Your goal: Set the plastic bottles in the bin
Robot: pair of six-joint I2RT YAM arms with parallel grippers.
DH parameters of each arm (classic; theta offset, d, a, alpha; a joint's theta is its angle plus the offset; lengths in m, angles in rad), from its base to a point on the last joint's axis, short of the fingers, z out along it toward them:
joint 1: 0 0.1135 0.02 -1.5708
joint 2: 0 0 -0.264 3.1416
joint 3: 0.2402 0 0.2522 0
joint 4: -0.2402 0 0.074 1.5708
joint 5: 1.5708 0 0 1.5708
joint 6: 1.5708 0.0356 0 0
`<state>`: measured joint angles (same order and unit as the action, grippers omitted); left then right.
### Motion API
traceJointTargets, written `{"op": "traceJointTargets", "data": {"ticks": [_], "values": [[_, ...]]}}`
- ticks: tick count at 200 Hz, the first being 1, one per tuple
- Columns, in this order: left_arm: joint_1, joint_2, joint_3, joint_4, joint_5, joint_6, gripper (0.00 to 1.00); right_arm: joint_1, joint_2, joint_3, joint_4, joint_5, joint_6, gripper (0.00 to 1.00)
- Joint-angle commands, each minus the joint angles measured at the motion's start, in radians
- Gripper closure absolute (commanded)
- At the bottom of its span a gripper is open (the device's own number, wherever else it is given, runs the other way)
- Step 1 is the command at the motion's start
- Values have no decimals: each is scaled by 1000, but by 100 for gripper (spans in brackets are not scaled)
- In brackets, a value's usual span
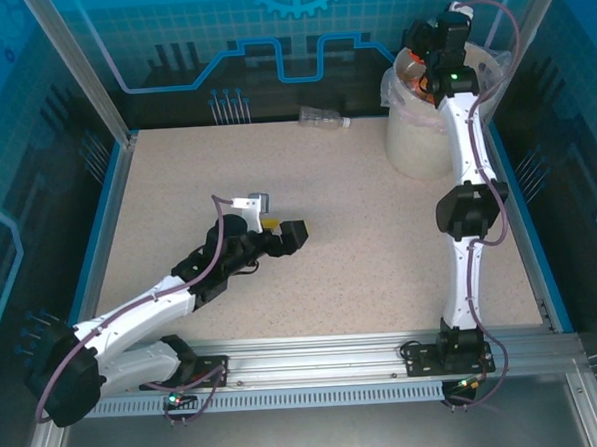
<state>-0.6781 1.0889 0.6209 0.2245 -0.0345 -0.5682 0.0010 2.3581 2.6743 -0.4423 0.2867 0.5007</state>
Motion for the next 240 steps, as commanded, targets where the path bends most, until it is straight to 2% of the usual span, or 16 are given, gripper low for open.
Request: {"op": "traceJointTargets", "data": {"ticks": [1, 33, 82, 106, 152, 181, 200, 240], "values": [[-3, -29, -21, -35, -33, 31, 1, -4, -22, 48, -16, 95, 7, 22], [-2, -32, -29, -38, -44, 23, 1, -15, -81, 45, -75, 124, -10, 9], [-3, -41, -50, -36, -122, -26, 1, 1, -184, 7, -94, 111, -81, 2], [-3, -53, -59, -53, -189, -62, 1, 30, -245, -48, -80, 36, -141, 0], [12, -65, -56, -135, -330, -157, 1, 133, -367, -207, -70, -198, -254, 0], [42, -41, -40, -135, -310, -193, 1, 224, -446, -410, 8, -339, -287, 0], [81, 4, -14, -133, -285, -239, 1, 278, -462, -537, 83, -383, -270, 0], [196, 205, 135, -109, -152, -266, 1, 357, -400, -674, 153, -332, -197, 0]]}}
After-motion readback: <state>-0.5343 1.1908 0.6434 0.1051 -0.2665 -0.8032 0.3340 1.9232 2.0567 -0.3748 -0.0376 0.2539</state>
